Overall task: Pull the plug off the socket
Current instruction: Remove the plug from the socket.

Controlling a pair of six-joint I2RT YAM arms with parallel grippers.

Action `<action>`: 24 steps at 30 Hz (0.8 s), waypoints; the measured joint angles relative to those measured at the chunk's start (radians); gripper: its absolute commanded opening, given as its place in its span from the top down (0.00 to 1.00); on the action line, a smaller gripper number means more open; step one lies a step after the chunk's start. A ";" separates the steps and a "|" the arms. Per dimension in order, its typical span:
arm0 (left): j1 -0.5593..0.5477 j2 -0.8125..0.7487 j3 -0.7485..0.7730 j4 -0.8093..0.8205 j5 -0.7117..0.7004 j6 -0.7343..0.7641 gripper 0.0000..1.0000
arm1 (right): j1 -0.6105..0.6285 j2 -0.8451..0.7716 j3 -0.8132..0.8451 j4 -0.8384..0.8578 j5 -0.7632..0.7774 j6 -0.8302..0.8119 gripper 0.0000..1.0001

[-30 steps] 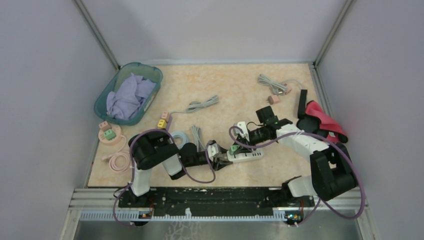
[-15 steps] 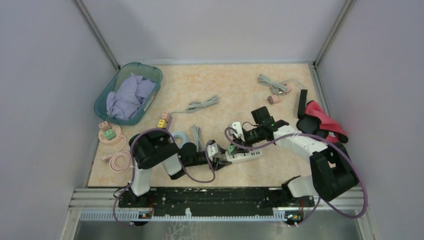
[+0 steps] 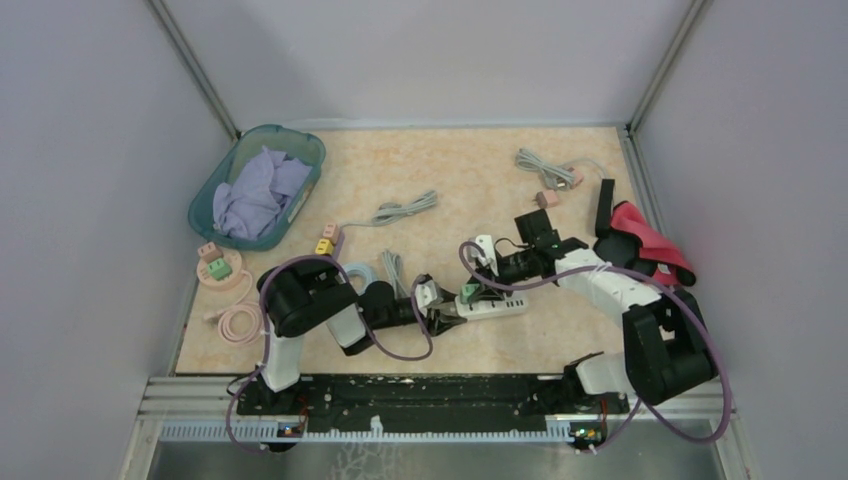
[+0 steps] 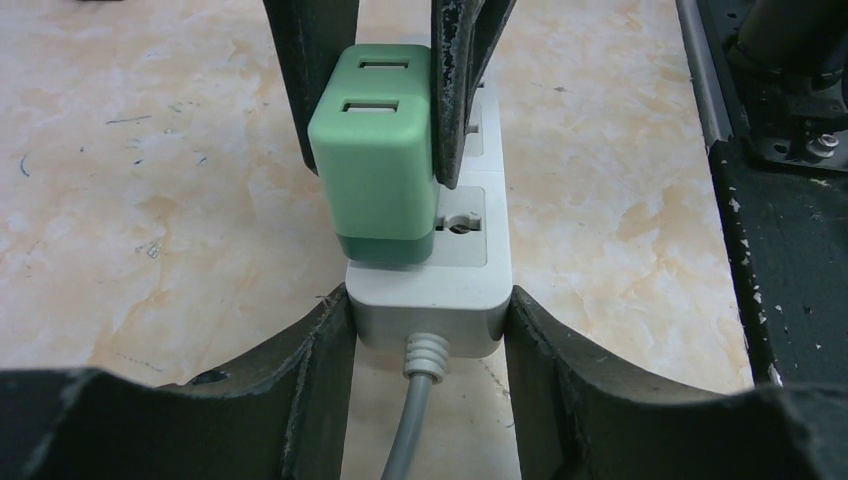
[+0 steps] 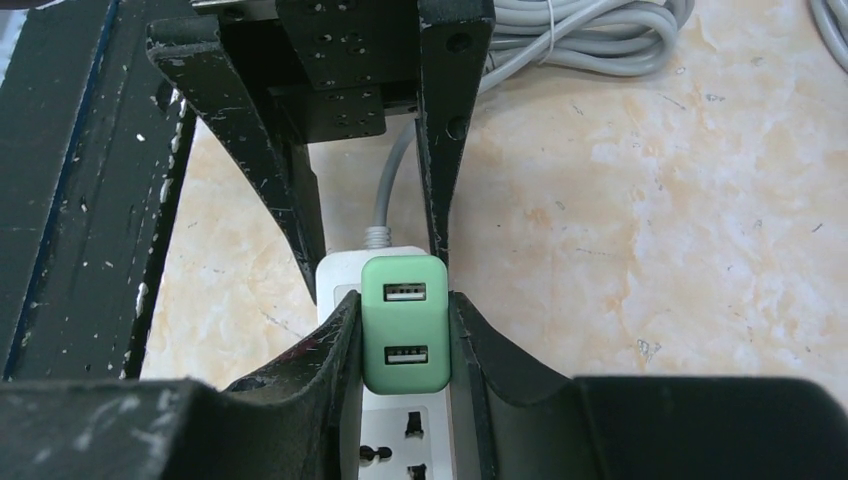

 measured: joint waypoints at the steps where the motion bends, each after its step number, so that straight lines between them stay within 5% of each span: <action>1: 0.000 0.000 0.003 0.000 0.002 -0.001 1.00 | -0.005 -0.004 0.000 -0.012 -0.006 -0.019 1.00; 10: 0.000 0.018 -0.017 -0.052 0.011 -0.008 1.00 | 0.011 -0.040 0.001 -0.052 -0.099 -0.111 1.00; 17: 0.000 0.018 -0.017 -0.056 0.011 -0.008 1.00 | 0.022 -0.036 0.021 0.033 -0.114 0.031 1.00; 24: 0.000 0.018 -0.017 -0.056 0.014 -0.008 1.00 | -0.156 -0.036 0.023 0.214 -0.131 0.248 1.00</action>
